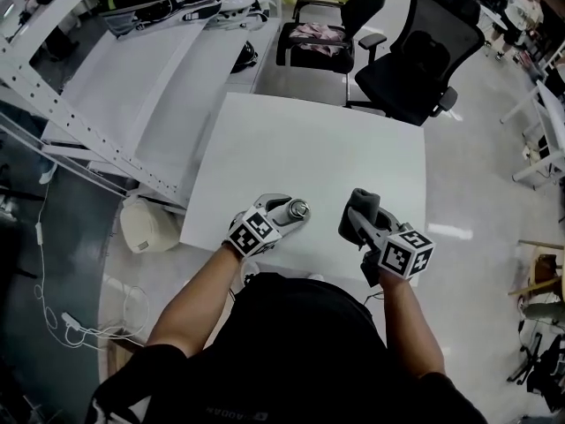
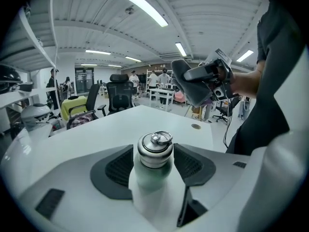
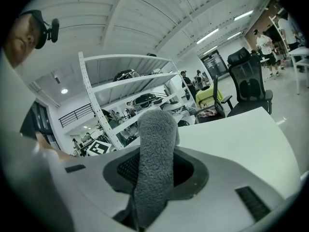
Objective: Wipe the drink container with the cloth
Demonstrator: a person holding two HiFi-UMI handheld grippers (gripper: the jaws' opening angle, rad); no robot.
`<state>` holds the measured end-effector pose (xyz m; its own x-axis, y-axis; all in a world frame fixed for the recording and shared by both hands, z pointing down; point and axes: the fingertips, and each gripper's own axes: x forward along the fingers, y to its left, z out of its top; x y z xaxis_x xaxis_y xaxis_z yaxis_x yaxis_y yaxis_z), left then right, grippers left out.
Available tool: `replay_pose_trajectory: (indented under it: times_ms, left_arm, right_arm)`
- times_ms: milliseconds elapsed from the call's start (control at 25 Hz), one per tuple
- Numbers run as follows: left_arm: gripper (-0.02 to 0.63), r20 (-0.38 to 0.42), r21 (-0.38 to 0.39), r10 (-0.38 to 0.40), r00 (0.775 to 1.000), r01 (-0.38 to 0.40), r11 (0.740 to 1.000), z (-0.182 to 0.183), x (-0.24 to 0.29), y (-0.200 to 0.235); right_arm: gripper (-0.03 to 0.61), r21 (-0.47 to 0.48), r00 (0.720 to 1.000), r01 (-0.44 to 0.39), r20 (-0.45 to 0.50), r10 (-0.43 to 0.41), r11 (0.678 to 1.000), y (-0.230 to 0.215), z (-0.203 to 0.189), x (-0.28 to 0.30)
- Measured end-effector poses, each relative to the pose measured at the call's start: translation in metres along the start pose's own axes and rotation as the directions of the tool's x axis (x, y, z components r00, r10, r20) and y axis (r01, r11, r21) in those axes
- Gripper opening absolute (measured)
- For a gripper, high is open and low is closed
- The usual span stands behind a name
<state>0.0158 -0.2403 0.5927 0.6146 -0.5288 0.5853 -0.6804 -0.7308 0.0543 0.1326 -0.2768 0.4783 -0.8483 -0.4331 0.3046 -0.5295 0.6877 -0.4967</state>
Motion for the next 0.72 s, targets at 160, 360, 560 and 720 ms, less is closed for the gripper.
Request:
replay_pose_trajectory:
  times_ms: [160, 360, 560, 720]
  left_arm:
    - [0.256, 0.027, -0.016, 0.017, 0.999, -0.017, 1.0, 0.007, -0.019, -0.003]
    - [0.256, 0.097, -0.131, 0.121, 0.988, -0.107, 0.986, 0.013, -0.053, -0.006]
    - [0.252, 0.208, -0.344, 0.239, 0.949, -0.158, 0.926, 0.022, -0.084, -0.012]
    - [0.137, 0.219, -0.4, 0.272, 0.937, -0.168, 0.901, 0.023, -0.105, -0.015]
  right_arm:
    - [0.112, -0.012, 0.999, -0.037, -0.004, 0.036, 0.999, 0.005, -0.001, -0.008]
    - [0.112, -0.019, 0.995, -0.097, -0.037, 0.096, 0.995, 0.013, -0.018, -0.004]
    - [0.112, -0.003, 0.988, -0.138, -0.065, 0.138, 0.99, 0.022, -0.037, 0.01]
    - [0.112, 0.008, 0.985, -0.173, -0.001, 0.173, 0.985, 0.043, -0.031, 0.012]
